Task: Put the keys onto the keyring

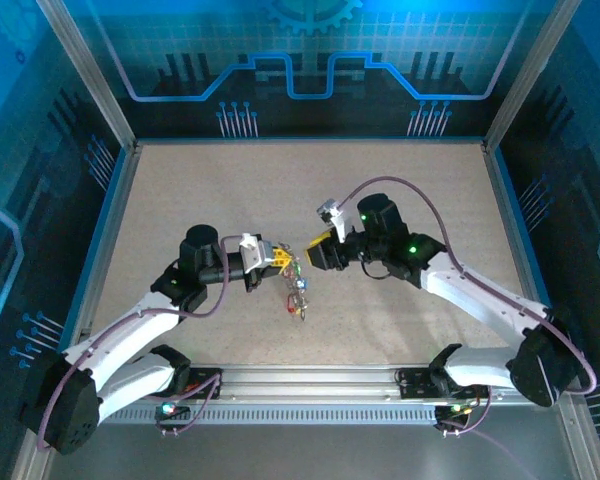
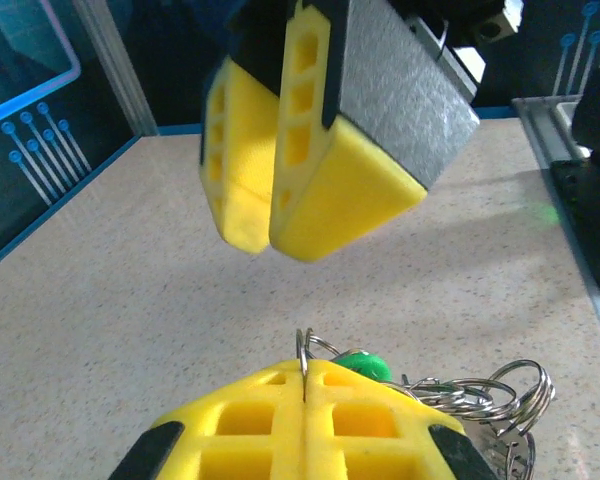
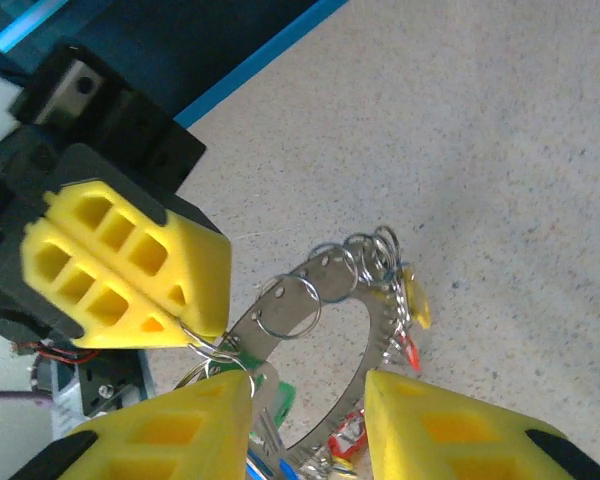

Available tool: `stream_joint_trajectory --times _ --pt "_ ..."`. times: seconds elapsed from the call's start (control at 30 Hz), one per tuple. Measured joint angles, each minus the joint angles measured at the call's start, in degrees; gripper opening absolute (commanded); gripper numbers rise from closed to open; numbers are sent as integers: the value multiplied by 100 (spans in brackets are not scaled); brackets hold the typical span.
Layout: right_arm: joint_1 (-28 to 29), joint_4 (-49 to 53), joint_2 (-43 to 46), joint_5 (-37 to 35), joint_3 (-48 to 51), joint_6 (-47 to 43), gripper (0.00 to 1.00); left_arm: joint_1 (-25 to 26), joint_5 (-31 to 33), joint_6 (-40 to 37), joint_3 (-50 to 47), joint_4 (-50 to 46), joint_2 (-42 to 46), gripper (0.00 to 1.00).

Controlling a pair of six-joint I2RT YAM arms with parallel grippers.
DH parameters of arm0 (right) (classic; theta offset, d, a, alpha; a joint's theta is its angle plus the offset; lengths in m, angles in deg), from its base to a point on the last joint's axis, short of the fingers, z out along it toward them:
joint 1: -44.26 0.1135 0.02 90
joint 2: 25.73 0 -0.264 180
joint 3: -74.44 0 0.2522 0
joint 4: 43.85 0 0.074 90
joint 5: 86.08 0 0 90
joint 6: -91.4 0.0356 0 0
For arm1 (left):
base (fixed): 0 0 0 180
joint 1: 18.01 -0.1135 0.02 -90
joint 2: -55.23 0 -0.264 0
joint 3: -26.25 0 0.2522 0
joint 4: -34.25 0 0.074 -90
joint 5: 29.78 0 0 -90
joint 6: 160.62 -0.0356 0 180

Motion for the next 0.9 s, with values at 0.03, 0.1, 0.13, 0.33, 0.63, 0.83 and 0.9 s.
stream_joint_trajectory --times 0.03,0.1,0.13,0.33,0.63,0.83,0.9 --pt "0 7 90 -2 22 -142 37 0 -61 17 -17 52 -7 0" --pt "35 -46 400 -4 192 -627 38 0 -216 90 -42 146 -26 0" --pt "72 -116 564 -7 326 -876 38 0 -302 111 -55 205 -37 0" --pt "472 -501 1353 46 1185 -2702 29 0 -883 144 -59 358 -142 0" --pt "568 -525 999 17 1056 -3827 20 35 -1364 142 -59 376 -210 0" --pt "737 -509 608 20 774 -4000 20 48 -1405 142 -59 376 -210 0" --pt "758 -501 514 24 721 -4000 21 48 -1403 142 -59 376 -210 0"
